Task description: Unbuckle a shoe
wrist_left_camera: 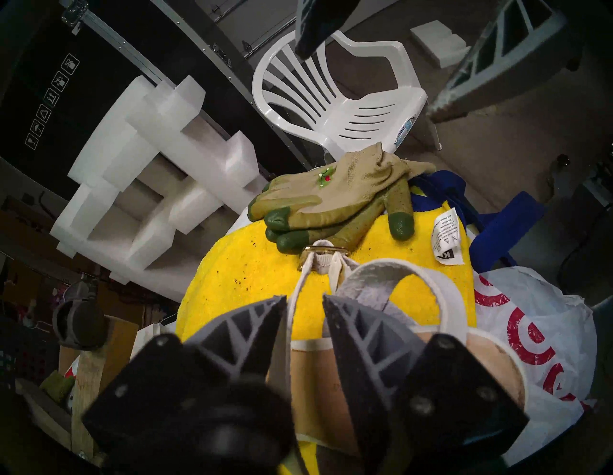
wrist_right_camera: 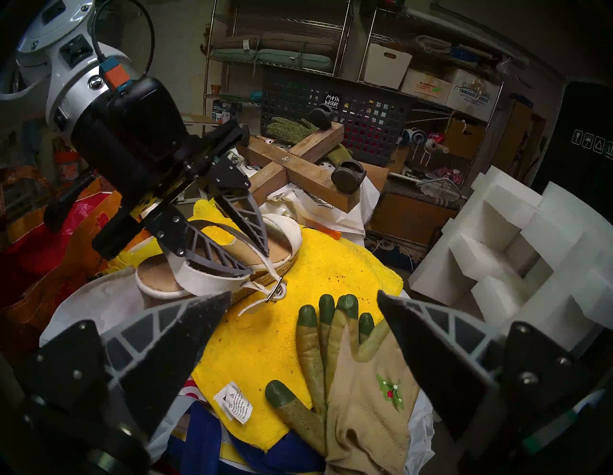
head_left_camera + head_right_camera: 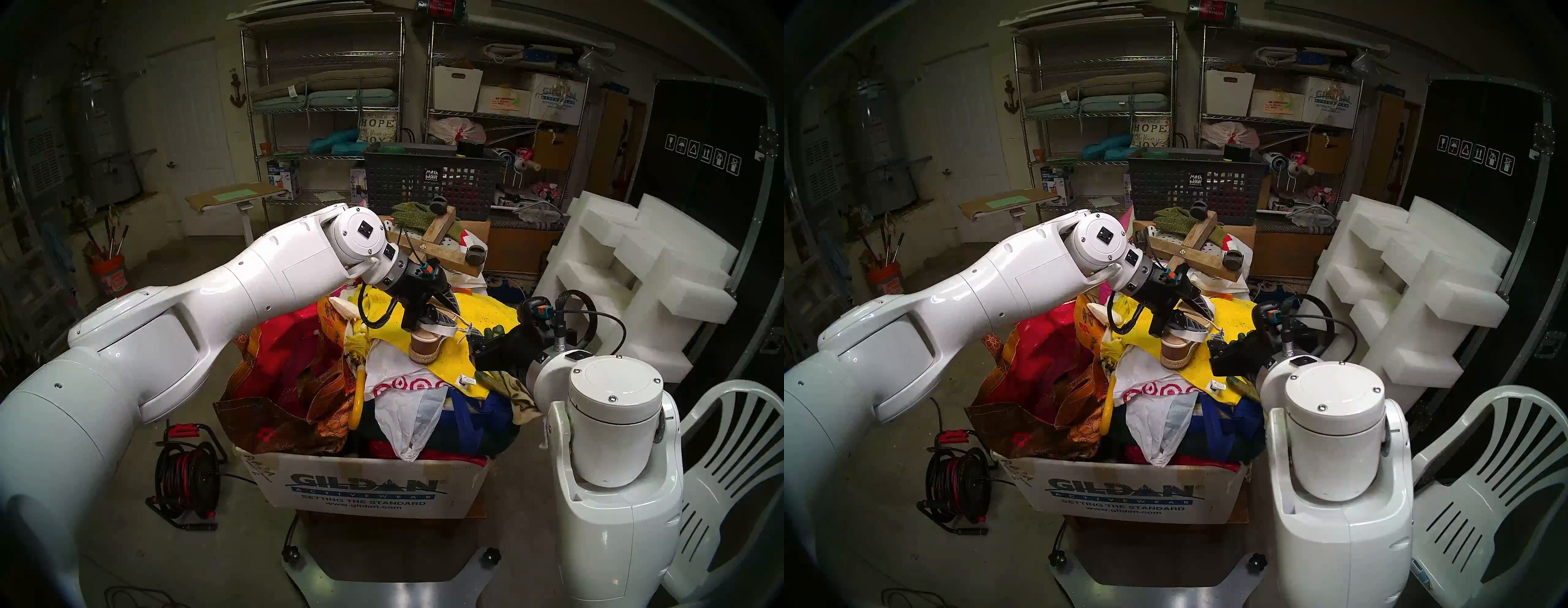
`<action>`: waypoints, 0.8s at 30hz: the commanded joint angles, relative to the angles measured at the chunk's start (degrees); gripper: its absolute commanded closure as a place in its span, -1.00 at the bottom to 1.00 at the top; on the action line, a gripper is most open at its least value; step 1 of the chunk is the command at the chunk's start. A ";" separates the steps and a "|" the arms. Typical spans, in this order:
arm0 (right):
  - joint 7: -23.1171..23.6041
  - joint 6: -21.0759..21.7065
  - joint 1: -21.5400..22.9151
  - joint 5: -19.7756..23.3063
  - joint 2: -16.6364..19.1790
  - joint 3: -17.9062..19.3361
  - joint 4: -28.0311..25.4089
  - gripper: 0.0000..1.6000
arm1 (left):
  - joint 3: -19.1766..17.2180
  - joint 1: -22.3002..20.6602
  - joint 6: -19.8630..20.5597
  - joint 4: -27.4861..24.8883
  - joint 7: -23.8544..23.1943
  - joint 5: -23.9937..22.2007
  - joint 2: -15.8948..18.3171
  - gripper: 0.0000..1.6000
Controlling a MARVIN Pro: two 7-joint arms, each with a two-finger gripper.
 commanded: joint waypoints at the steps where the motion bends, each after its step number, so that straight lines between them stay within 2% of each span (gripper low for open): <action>1: -0.05 -0.02 0.92 0.06 -0.08 -0.30 -1.27 -1.00 | -0.28 -0.69 0.00 0.74 0.27 0.09 -0.74 -0.11; 7: 0.03 -0.02 1.19 -0.05 -0.05 -0.58 -1.27 -1.00 | -0.64 -0.50 -0.69 1.35 1.99 0.65 -0.93 0.10; 8: -0.01 -0.02 1.25 -0.05 -0.03 -0.71 -1.27 -1.00 | -0.68 -0.48 -0.78 1.30 2.16 0.72 -0.88 0.29; 11: -0.13 -0.02 1.30 0.01 0.12 -1.41 -1.27 -1.00 | -1.35 0.20 -1.15 0.36 3.57 0.43 -0.27 0.40; 13: -0.63 -0.02 1.22 0.11 0.26 -2.04 -1.27 -1.00 | -1.75 0.64 -1.12 -0.57 4.36 0.19 0.31 0.70; 14: -1.04 -0.02 1.23 0.16 0.37 -2.57 -1.27 -1.00 | -1.93 0.86 -1.02 -1.17 4.63 0.05 0.66 0.70; 15: -1.28 -0.02 1.31 0.07 0.48 -3.07 -1.13 -1.00 | -2.24 1.18 -0.87 -1.74 4.91 -0.29 1.00 0.91; 16: -1.82 -0.02 1.39 -0.08 0.67 -3.91 -0.77 -1.00 | -2.58 1.60 -0.73 -2.57 5.42 -0.60 1.46 1.00; 18: -2.22 -0.02 1.45 -0.79 0.87 -4.81 -0.47 -1.00 | -2.65 1.80 -0.38 -3.24 5.64 -0.69 1.81 1.00; 20: -4.61 -0.02 1.23 -2.83 1.81 -8.14 0.64 -1.00 | -3.44 3.15 0.68 -5.40 6.97 -1.68 3.02 1.00; 24: -7.01 -0.02 0.92 -4.75 3.18 -11.62 1.74 -1.00 | -3.94 4.90 2.55 -8.19 8.42 -2.36 5.00 1.00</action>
